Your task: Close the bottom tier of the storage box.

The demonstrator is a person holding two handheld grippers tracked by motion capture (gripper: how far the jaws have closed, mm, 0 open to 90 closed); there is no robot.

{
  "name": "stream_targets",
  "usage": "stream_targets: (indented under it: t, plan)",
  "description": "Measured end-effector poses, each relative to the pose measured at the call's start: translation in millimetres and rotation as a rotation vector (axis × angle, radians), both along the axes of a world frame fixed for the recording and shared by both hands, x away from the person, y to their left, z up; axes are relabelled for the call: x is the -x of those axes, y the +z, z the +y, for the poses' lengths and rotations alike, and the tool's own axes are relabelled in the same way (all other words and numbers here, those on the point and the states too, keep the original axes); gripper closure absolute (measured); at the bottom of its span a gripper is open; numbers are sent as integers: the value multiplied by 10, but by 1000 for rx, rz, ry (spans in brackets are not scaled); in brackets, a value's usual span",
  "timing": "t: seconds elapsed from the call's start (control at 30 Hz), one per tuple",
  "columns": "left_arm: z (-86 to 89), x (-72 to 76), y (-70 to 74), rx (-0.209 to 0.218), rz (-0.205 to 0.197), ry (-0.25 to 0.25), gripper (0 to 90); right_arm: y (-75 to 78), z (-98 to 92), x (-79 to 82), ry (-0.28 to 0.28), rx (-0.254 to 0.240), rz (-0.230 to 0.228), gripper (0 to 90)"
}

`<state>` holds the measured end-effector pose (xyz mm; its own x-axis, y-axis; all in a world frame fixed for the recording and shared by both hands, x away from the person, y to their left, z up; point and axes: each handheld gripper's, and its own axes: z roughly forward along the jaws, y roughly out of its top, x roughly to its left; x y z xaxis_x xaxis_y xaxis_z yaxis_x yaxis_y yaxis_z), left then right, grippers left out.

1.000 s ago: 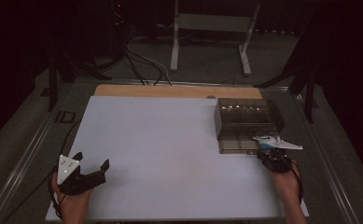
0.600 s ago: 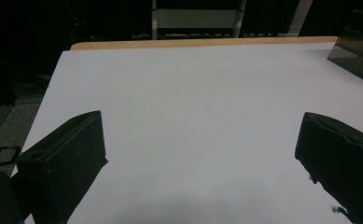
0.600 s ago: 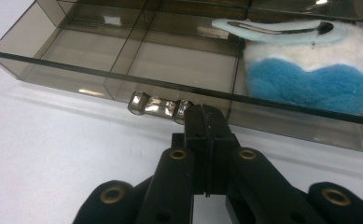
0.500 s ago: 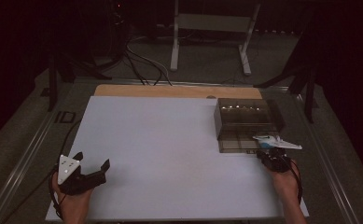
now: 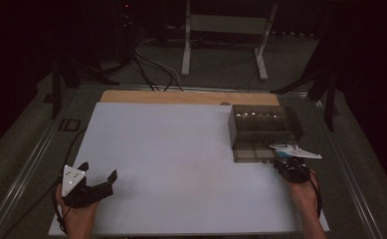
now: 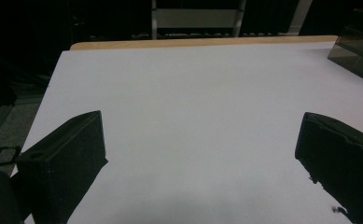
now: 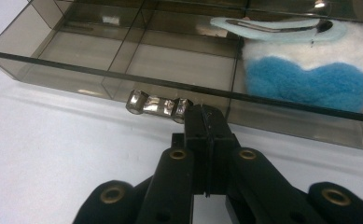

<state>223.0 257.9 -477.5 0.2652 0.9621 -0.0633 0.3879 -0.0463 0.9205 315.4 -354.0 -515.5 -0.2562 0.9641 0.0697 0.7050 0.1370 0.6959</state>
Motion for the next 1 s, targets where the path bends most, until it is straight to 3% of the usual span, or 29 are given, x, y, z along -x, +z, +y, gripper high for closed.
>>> stream_targets:
  t: [1.0]
  plan:
    - [-5, -3, -7, -5, 2, -1, 33, -42, 2, -64, -11, -2, 6, 900]
